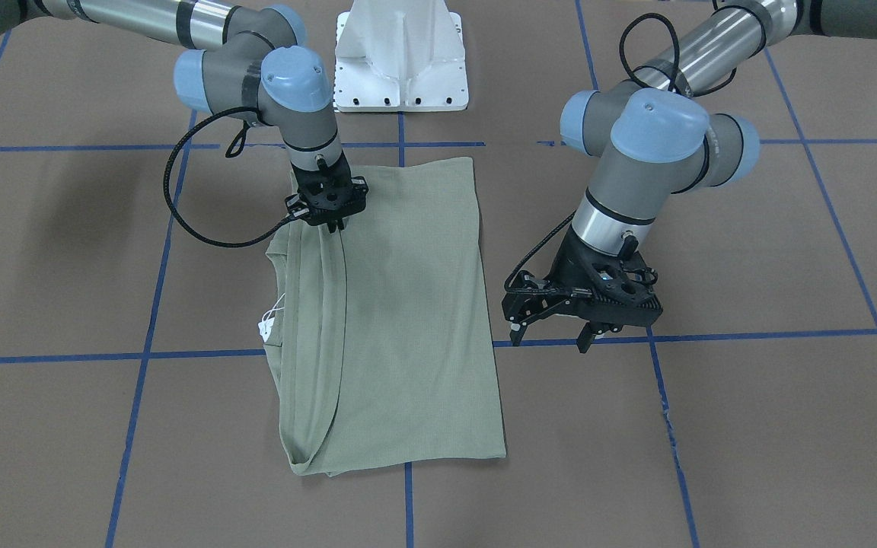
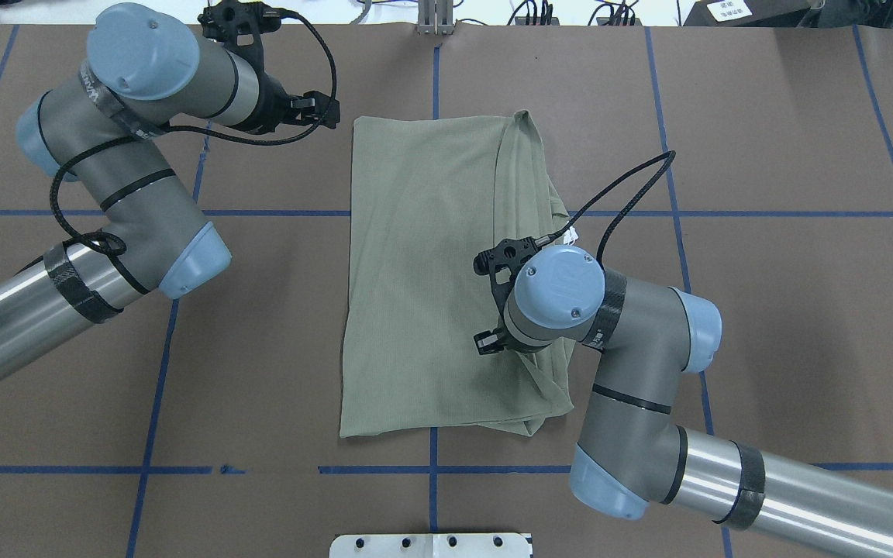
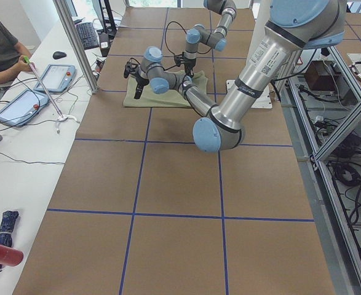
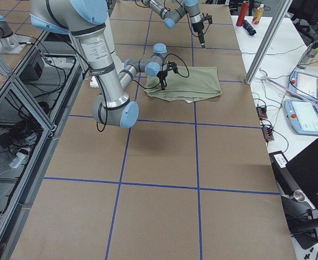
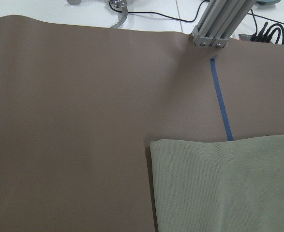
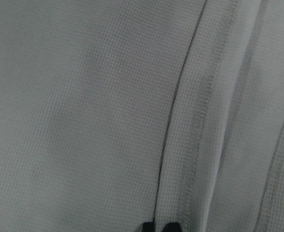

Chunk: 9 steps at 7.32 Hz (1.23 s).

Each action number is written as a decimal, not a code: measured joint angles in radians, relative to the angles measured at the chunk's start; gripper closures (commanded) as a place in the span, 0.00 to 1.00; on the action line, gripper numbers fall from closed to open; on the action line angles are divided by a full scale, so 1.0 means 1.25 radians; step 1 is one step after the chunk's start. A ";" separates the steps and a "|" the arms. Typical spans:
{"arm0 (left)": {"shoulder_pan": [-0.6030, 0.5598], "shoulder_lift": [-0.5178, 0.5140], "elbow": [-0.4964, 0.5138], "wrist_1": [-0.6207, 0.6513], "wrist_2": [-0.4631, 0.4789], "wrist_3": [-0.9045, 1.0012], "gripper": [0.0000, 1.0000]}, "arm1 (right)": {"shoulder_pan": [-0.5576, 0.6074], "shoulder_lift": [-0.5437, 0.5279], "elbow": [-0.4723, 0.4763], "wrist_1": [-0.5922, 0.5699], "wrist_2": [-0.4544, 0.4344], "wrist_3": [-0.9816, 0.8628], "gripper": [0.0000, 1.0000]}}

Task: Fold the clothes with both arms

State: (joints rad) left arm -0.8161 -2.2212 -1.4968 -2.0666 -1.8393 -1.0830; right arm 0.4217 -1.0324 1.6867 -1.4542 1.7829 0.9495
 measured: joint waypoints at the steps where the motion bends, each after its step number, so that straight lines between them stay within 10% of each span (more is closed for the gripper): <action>1: 0.000 0.000 0.000 -0.001 0.000 0.000 0.00 | 0.000 -0.002 0.001 0.000 -0.001 0.000 1.00; 7: 0.000 -0.001 0.005 -0.006 0.000 -0.001 0.00 | 0.047 -0.060 0.031 0.000 0.015 -0.001 0.91; 8: 0.000 -0.002 0.008 -0.016 0.000 -0.004 0.00 | 0.054 -0.094 0.050 0.000 0.019 -0.001 0.02; 9: 0.000 -0.002 0.009 -0.020 0.000 -0.004 0.00 | 0.059 -0.125 0.079 -0.001 0.028 -0.001 0.00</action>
State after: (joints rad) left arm -0.8161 -2.2237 -1.4858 -2.0920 -1.8393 -1.0874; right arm 0.4953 -1.1883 1.7860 -1.4560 1.8177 0.9484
